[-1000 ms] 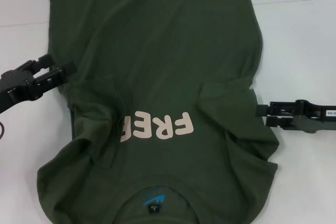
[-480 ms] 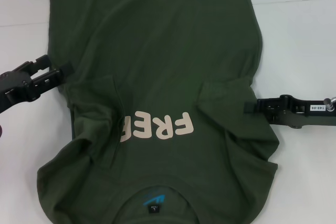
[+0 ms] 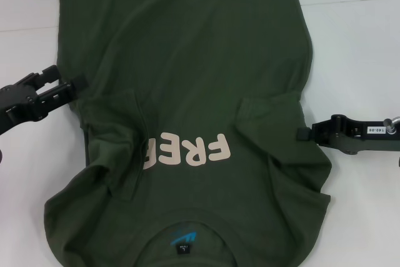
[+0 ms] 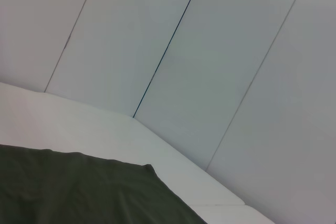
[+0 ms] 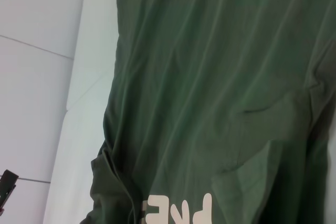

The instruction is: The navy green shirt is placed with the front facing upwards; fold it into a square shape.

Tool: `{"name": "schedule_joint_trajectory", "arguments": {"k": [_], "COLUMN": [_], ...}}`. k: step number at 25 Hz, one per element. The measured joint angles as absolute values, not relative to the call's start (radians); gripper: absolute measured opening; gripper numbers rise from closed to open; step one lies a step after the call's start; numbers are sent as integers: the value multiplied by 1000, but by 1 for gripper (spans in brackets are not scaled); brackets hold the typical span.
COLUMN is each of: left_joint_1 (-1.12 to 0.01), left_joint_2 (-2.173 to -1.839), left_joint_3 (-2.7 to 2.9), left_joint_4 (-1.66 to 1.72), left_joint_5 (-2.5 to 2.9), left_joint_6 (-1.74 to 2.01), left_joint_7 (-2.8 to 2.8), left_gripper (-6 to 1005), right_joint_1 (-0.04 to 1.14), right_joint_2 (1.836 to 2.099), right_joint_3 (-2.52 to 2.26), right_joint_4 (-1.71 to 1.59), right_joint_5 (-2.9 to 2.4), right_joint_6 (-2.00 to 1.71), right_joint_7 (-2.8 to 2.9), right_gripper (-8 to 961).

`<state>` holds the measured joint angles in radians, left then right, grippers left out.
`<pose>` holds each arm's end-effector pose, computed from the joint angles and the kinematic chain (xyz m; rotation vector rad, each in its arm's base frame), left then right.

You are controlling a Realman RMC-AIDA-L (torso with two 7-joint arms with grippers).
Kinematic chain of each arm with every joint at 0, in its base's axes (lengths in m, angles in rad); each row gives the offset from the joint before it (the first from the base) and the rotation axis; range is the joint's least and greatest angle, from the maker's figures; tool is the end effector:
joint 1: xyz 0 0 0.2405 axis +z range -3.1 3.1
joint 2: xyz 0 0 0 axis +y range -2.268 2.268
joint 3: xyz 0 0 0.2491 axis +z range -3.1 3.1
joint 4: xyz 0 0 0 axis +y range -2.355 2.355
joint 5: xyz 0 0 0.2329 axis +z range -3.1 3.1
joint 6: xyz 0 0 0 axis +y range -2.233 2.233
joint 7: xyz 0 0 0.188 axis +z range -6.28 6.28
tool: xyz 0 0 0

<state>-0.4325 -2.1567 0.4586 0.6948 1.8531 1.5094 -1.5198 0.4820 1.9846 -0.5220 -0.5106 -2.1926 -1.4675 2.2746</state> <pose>-0.2788 0.3634 0.0009 -2.2614 -0.9605 -1.0223 0.3380 0.3414 -0.0165 -2.0542 2.0369 0.6851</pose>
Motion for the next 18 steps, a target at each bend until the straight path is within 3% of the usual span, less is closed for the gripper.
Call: {"name": "schedule_joint_trajectory", "arguments": {"k": [4,18], "left_joint_1": [-433,-434], "left_joint_2": [-2157,-2157], "left_joint_3": [459,452], "left_joint_4": [695,695], "left_joint_5": [1853,1853], "left_joint_6": [1509,1497], "left_joint_7": [-1519,-1519], "left_gripper": [904,904], "right_joint_1": [487,560], "right_joint_2": [1990,2022], "right_joint_3": [-525,-590], "right_joint_4": [-512,-511], "right_joint_5": [-2191,-2190], "right_joint_6": [-1467,-1503], "right_joint_7": [2272,2269], "right_gripper": [3,31]}}
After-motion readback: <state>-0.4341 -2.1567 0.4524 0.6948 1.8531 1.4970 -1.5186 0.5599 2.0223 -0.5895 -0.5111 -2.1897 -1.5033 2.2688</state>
